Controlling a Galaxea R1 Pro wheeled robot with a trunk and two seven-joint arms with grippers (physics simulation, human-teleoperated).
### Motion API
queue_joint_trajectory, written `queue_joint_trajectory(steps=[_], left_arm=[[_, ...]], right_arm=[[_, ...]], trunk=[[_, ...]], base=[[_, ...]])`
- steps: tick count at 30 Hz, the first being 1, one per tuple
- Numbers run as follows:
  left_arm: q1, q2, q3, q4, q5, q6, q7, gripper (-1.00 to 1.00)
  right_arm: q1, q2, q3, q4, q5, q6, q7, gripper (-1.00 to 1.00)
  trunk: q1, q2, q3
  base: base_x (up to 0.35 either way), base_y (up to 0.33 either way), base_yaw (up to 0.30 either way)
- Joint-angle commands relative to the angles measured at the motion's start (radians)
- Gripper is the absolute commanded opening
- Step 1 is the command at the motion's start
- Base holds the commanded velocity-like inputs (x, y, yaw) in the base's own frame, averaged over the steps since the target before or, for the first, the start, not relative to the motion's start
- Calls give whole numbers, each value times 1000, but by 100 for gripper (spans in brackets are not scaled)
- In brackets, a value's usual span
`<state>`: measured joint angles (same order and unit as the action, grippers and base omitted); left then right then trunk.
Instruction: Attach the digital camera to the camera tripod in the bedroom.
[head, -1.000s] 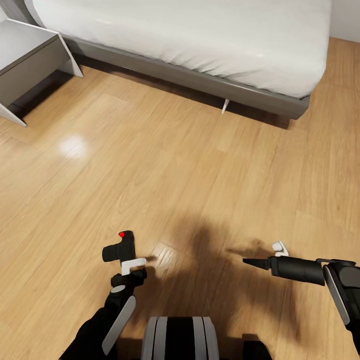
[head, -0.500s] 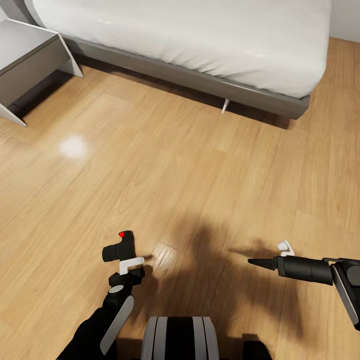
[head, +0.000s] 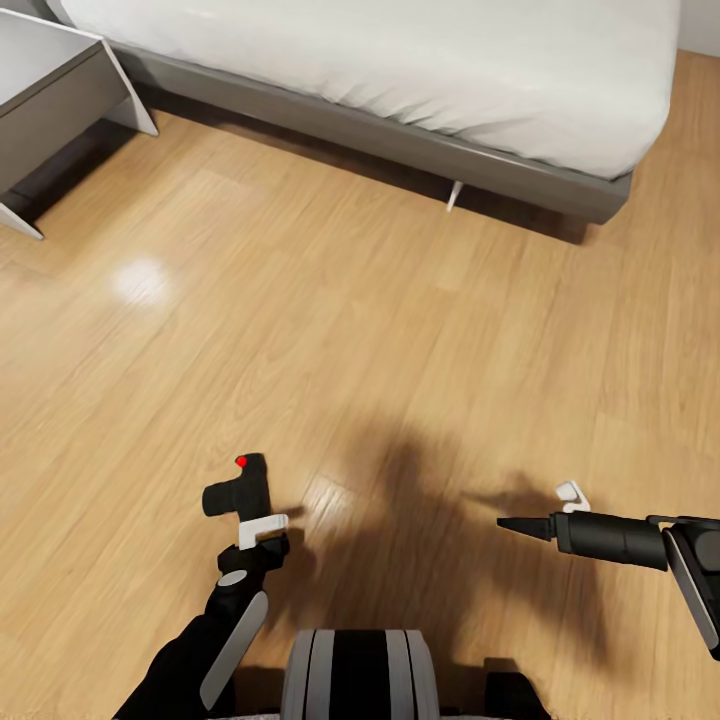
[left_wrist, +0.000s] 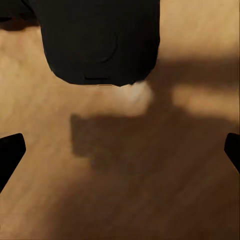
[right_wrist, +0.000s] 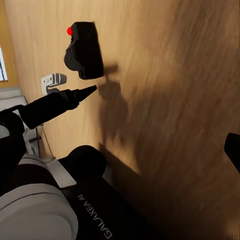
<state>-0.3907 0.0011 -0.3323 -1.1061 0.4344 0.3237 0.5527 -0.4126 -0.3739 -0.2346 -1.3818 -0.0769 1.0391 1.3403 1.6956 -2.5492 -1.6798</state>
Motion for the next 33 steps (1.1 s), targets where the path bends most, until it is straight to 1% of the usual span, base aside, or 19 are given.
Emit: queue_joint_trajectory(steps=[1,17,25,33], left_arm=[[0,0,-2,-1,6,3,7,100],[0,-1,-1,-8,6,3,8,100],[0,1,-2,-68,5,4,17,100],[0,2,-3,-88,4,4,30,100]], right_arm=[[0,0,0,0,-4,8,0,100],[0,1,1,0,-6,8,0,100],[0,1,1,0,-5,8,0,100],[0,1,0,0,-6,8,0,100]], trunk=[[0,0,-5],[7,-4,-66],[7,-4,-66],[7,-4,-66]], base=[[0,0,0],[0,0,0],[0,0,0],[0,0,0]])
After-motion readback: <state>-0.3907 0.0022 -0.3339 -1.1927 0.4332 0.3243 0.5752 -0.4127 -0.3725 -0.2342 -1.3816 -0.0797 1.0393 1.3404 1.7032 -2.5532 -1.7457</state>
